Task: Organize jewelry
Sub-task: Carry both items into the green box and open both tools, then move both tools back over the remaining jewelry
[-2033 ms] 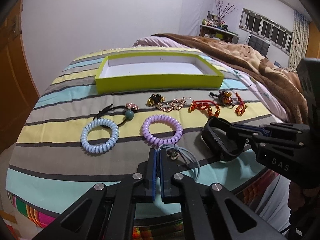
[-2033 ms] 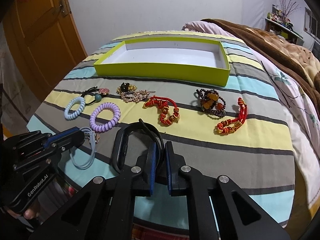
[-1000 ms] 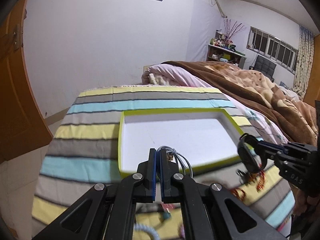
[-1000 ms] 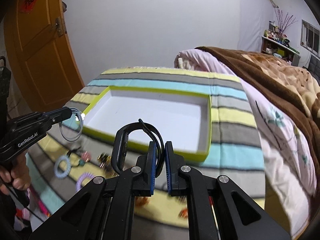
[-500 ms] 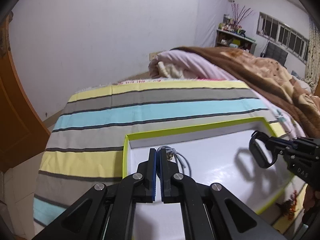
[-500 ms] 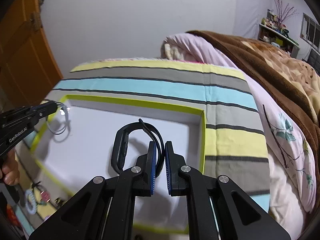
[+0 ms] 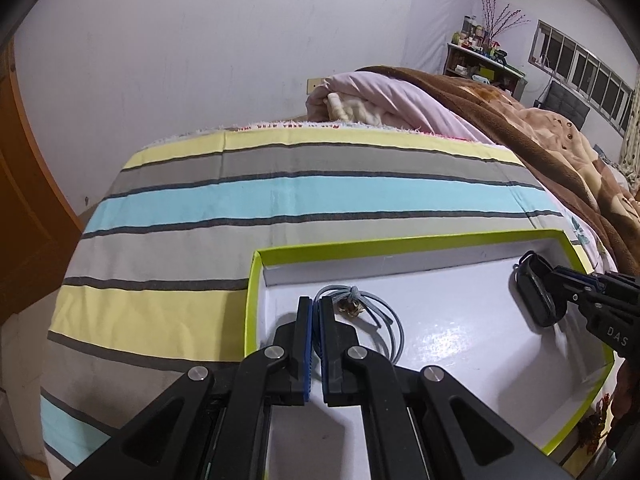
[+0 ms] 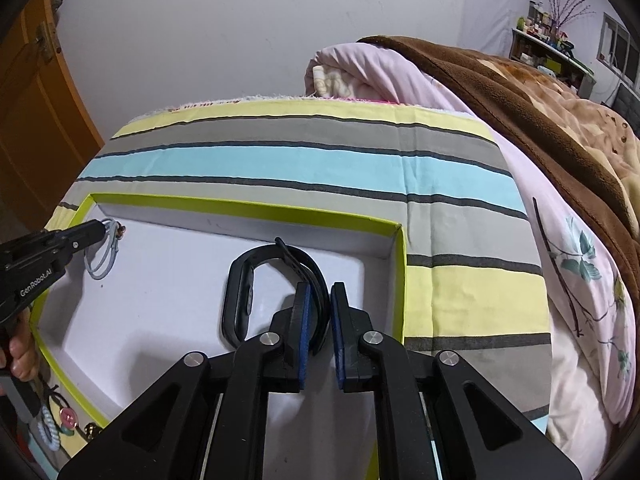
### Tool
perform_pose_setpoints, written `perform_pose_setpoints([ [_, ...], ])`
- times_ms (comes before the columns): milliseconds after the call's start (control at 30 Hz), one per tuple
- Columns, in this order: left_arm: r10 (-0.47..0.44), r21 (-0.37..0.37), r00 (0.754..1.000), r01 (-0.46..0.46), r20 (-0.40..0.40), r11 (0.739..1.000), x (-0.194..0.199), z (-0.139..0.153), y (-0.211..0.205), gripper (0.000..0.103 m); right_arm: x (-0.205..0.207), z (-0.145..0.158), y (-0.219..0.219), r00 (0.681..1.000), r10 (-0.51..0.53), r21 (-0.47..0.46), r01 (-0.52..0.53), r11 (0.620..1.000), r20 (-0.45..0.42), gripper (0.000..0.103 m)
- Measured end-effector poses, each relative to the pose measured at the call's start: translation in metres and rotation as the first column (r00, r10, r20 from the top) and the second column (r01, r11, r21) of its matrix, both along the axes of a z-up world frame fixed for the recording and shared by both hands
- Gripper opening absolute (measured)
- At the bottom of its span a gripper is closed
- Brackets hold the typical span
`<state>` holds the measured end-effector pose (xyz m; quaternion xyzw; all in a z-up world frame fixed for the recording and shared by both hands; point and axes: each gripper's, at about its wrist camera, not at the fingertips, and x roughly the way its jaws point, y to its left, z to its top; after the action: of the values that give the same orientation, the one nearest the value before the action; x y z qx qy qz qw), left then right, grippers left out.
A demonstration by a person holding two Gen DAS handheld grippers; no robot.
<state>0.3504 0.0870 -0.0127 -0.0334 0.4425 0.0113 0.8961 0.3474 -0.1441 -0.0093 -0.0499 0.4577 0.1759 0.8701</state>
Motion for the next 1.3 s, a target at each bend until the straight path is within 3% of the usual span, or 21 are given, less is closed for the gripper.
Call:
perform_pose_setpoints([
  [100,0.006,-0.015,1.0,-0.006,0.013,1.0,-0.003,0.004,0.001,0.004,-0.006,0.008,-0.003,1.0,-0.001,0.018,0.0,1.0,0.021,0.033],
  [233,0.016,-0.024,0.999,-0.015,0.041,1.0,-0.014,0.016,0.001,0.015,-0.022,0.028,-0.009,0.998,-0.001,0.042,-0.001,0.999,0.063,0.033],
  [567,-0.011,-0.014,0.991,0.013,0.137,1.0,-0.08,0.055,-0.011,0.016,-0.099,0.066,-0.034,0.983,0.018,0.07,-0.031,0.997,0.181,0.033],
  [833,-0.018,-0.005,0.979,0.02,0.201,1.0,-0.159,0.068,-0.023,0.016,-0.165,0.06,-0.059,0.983,0.02,0.084,-0.036,0.996,0.185,0.033],
  [1300,-0.034,-0.045,0.984,0.042,0.176,0.998,-0.26,0.047,-0.035,0.016,-0.244,0.04,-0.086,0.99,0.013,0.122,-0.03,0.992,0.139,0.033],
])
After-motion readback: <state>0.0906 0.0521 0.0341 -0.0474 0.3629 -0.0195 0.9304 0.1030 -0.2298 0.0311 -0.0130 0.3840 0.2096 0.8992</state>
